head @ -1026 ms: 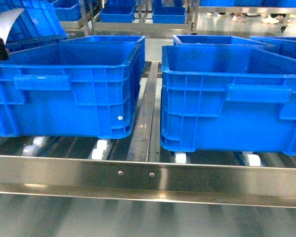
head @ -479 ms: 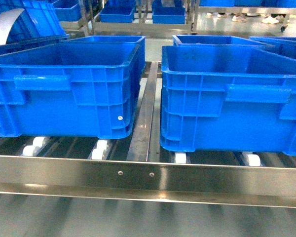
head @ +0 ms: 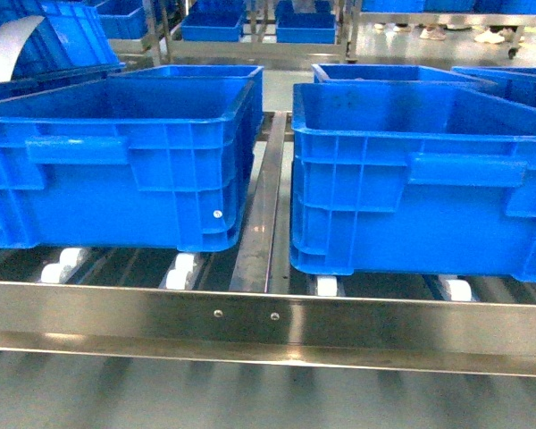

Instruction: Sort blue parts and orange caps into right shelf containers

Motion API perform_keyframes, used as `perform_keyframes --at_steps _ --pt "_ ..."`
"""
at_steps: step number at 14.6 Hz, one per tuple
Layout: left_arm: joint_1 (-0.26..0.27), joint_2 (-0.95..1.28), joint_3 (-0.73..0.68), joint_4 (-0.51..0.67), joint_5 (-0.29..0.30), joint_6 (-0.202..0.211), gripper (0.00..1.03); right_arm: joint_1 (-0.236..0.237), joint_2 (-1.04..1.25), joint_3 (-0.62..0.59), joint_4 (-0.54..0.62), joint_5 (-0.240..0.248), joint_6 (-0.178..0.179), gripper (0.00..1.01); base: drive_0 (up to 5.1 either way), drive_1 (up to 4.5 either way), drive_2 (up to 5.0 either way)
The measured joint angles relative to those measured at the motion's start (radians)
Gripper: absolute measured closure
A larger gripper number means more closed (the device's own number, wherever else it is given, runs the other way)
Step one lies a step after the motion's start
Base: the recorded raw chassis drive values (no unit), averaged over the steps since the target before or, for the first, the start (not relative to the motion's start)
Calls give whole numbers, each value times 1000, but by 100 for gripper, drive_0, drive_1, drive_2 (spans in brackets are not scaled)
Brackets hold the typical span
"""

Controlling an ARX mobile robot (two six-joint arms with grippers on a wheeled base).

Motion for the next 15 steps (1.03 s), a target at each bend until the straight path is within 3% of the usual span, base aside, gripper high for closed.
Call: perform_keyframes --at_steps 4,13,14,15 --pt "0 -205 -11 -176 0 0 101 0 -137 0 -132 0 0 99 0 0 0" --pt "0 -494 -12 -447 0 0 101 0 -293 0 -289 0 0 99 0 0 0" --pt "0 -513 -12 -467 1 0 101 0 -315 0 -323 0 0 99 0 0 0" --pt "0 -530 -12 -485 0 0 101 0 -408 0 -459 -2 0 99 0 0 0"
